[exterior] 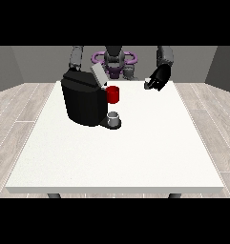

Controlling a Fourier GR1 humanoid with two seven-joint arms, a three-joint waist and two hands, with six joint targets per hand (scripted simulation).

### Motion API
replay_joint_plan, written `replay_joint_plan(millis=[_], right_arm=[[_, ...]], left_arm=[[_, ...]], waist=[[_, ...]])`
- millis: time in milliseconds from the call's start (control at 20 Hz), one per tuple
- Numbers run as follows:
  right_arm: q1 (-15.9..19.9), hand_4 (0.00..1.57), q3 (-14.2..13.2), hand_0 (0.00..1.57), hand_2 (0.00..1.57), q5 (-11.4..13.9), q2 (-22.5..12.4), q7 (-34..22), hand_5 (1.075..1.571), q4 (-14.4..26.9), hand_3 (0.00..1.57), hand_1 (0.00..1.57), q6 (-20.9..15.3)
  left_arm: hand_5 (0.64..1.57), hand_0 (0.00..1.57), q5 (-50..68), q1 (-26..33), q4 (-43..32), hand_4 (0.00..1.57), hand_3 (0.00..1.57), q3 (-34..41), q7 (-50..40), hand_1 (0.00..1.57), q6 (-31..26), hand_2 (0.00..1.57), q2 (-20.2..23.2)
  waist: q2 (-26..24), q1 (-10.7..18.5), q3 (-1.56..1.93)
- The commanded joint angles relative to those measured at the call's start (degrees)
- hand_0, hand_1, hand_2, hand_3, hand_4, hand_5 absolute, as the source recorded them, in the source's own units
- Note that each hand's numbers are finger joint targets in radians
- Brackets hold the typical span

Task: Insert the coffee pod into the coffee machine and close the lid

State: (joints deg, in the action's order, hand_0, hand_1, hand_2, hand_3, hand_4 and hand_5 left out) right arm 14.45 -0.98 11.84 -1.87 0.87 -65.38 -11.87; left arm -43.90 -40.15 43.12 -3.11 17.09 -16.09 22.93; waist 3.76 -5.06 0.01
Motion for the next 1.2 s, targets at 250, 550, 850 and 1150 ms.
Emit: replay_joint_plan(millis=[250, 550, 850, 1150], right_arm=[[-0.78, 0.0, 1.1, 0.0, 0.0, -0.47, -0.31, 3.22, 1.571, 0.85, 0.0, 0.0, 2.92], [0.94, 0.0, 2.19, 0.0, 0.0, -2.06, 1.79, 5.71, 1.571, -1.08, 0.0, 0.0, 1.56], [5.32, 0.0, 1.39, 0.0, 0.0, -0.76, 1.81, 3.34, 1.571, -2.42, 0.0, 0.0, 0.63], [10.14, 0.0, 0.8, 0.0, 0.0, -0.78, 0.24, -0.93, 1.571, -5.67, 0.0, 0.0, 1.42]], left_arm=[[1.571, 1.4, -0.53, -5.35, 2.58, 0.6, 1.34, 0.39, -8.7, 1.4, -3.1, 1.4, -5.87], [1.571, 1.38, 2.74, -13.47, 2.07, 0.52, 1.38, 5.88, -8.97, 1.38, -5.68, 1.4, -3.3], [1.571, 1.2, 5.18, -23.57, 0.69, 0.49, 1.26, 9.6, -15.29, 1.2, -12.21, 1.24, -0.78], [1.571, 1.2, 3.22, -28.14, -1.12, 0.49, 1.26, 10.26, -15.81, 1.2, -9.39, 1.27, 1.62]], waist=[[-1.4, -3.48, 0.0], [2.51, -6.26, 0.0], [2.89, -7.78, 0.01], [8.17, -11.18, 0.0]])
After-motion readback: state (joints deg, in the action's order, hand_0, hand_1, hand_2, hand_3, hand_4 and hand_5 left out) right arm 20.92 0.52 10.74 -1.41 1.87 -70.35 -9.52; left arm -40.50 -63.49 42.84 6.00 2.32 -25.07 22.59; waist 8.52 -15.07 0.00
